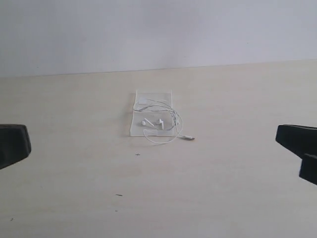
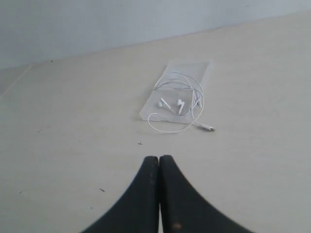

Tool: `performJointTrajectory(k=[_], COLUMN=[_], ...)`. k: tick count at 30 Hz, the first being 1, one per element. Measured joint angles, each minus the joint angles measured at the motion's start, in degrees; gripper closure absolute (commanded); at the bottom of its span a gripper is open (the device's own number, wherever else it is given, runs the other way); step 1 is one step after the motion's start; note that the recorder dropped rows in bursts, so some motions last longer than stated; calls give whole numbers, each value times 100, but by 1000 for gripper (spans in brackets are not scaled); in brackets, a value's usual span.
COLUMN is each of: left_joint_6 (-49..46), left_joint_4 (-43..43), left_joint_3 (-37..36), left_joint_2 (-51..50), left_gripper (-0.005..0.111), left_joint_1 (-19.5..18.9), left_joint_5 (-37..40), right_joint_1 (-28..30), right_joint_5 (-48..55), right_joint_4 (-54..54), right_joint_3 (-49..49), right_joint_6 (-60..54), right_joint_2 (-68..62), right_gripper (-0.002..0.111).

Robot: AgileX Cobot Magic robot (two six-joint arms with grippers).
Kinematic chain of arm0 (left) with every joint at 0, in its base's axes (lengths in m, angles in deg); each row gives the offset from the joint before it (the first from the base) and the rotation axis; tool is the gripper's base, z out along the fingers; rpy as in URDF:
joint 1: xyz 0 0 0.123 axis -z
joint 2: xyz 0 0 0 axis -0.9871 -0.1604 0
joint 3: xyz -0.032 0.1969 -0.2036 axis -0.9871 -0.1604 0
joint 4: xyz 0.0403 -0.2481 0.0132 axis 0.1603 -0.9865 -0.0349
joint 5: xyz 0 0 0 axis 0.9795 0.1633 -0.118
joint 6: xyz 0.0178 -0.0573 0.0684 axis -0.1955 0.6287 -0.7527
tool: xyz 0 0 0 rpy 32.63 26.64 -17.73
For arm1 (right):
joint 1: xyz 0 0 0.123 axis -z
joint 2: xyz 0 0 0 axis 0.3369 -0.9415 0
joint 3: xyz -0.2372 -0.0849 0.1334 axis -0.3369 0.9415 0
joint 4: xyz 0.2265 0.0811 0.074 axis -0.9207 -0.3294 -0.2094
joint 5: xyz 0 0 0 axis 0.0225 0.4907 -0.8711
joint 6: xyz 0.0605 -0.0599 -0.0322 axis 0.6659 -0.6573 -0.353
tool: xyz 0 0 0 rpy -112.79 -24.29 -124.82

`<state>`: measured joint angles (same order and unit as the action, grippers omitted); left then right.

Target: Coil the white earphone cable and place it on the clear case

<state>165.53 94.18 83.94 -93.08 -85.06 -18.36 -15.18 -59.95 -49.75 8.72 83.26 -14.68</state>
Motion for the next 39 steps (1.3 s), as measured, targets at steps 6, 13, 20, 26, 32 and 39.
performJointTrajectory(k=[6, 13, 20, 26, 32, 39], left_joint_6=[127, 127, 127, 127, 127, 127], left_joint_4=[66, 244, 545, 575, 575, 1171], left_joint_3=[0, 0, 0, 0, 0, 0], left_joint_2=[775, 1152, 1157, 1157, 1157, 2148], left_gripper=[107, 107, 107, 107, 107, 107], left_joint_1=[0, 0, 0, 0, 0, 352], left_joint_5=[0, -33, -33, -33, -33, 887], right_joint_1=[0, 0, 0, 0, 0, 0], right_joint_5=[3, -29, 48, 48, 48, 48], right_joint_4=[-9, -75, -111, -111, -121, -121], right_joint_3=[325, 773, 800, 800, 800, 800], right_joint_6=[0, 12, 24, 24, 24, 24], right_joint_2=[839, 1376, 1391, 1391, 1391, 1391], right_gripper=[108, 108, 108, 108, 108, 108])
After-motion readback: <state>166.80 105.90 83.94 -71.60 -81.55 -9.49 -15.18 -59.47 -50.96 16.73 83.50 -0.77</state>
